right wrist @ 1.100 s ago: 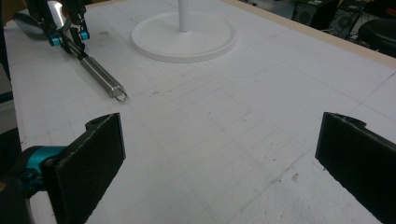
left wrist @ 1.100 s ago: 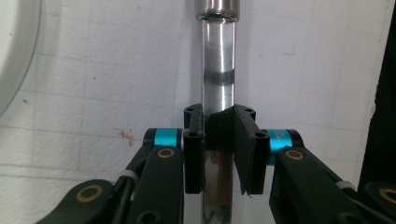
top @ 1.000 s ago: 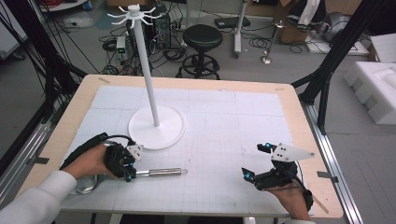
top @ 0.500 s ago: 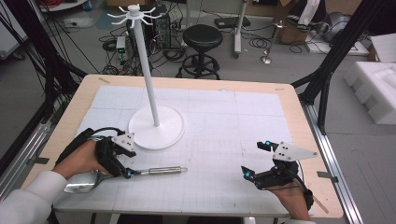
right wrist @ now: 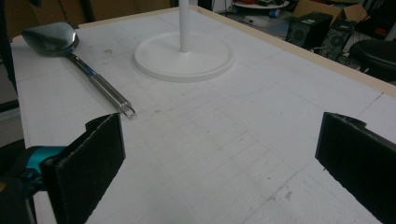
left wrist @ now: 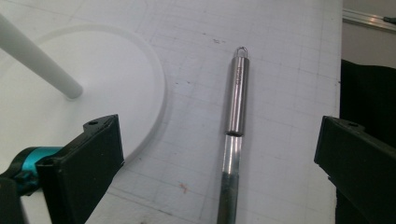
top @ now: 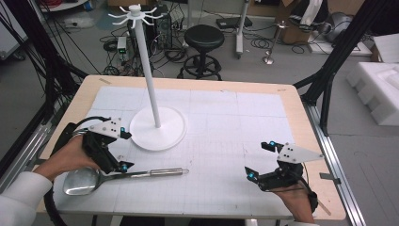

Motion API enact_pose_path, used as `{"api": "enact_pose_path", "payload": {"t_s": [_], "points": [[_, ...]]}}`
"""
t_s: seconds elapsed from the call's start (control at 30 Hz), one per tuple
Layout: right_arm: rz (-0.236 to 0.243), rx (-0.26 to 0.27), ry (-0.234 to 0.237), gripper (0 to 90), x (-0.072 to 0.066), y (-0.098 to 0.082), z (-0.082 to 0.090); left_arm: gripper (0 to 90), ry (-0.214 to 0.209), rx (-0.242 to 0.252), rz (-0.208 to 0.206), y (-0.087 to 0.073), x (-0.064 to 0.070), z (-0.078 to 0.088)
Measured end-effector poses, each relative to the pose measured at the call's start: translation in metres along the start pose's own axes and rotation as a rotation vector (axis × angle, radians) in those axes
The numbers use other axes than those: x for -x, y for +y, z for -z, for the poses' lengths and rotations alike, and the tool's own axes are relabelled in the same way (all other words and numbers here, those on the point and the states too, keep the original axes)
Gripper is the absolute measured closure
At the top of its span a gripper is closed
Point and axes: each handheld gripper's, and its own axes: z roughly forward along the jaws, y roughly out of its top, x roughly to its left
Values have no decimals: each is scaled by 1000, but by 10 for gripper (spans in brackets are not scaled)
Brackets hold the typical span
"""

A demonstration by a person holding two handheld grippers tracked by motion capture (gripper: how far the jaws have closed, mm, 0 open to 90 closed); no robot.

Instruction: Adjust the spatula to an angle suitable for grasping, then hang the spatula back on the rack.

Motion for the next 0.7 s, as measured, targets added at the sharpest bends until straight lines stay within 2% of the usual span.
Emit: {"api": "enact_pose_path", "payload": {"t_s": [0.03,0.2,0.37,0.5,0.67,0.7], "points": [[7,-3,-1,5,0,0,0,17,12,17,-4,0,-1,2],[4,-10,7,5,0,-1,-2,17,24,15,-4,-1,-2,4],[12,-11,6,5,0,0,-1,17,33,9,-29,5,0,1],[12,-4,4,5,-1,1,1,17,31,-7,-61,17,7,-9],[19,2,8,5,-2,2,0,17,19,-12,-79,26,13,-19],[18,2,11,5,-3,3,1,18,7,-38,-95,31,14,-25]]}}
